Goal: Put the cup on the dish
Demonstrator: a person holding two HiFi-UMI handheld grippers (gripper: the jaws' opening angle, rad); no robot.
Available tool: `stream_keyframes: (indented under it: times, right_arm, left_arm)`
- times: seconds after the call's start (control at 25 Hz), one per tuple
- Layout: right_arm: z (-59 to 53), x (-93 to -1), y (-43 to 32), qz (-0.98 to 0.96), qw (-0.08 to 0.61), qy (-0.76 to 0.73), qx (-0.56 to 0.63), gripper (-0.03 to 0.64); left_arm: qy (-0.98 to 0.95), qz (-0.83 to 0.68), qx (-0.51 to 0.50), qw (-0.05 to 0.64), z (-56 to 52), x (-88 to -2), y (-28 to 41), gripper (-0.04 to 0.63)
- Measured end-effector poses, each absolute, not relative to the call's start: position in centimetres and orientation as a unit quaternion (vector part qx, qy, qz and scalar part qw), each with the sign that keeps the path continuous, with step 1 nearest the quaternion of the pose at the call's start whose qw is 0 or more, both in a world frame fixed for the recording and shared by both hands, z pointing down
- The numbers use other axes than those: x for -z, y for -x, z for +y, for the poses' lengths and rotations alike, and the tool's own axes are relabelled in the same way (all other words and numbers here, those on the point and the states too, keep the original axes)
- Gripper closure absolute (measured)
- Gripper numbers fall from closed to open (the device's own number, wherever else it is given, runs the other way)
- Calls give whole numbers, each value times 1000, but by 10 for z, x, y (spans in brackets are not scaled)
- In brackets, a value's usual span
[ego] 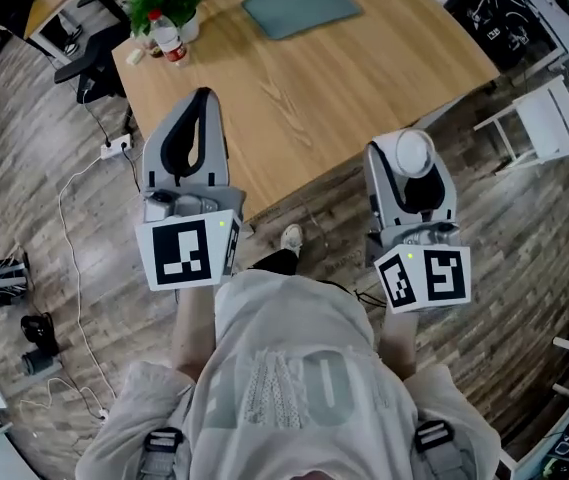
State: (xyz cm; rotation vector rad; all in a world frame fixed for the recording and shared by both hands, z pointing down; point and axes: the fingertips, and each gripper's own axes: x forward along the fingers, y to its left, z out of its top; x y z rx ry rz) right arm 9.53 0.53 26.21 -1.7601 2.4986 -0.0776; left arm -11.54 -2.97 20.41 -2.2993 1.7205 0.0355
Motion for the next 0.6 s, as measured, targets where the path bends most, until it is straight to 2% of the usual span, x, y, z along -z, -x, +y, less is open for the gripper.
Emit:
stream_keyframes:
  times: [0.6]
  right_arm:
    - [-148,-261,-104,836,23,547,36,348]
  left_arm:
    - [800,592,-12,96,-171,-216,81,588]
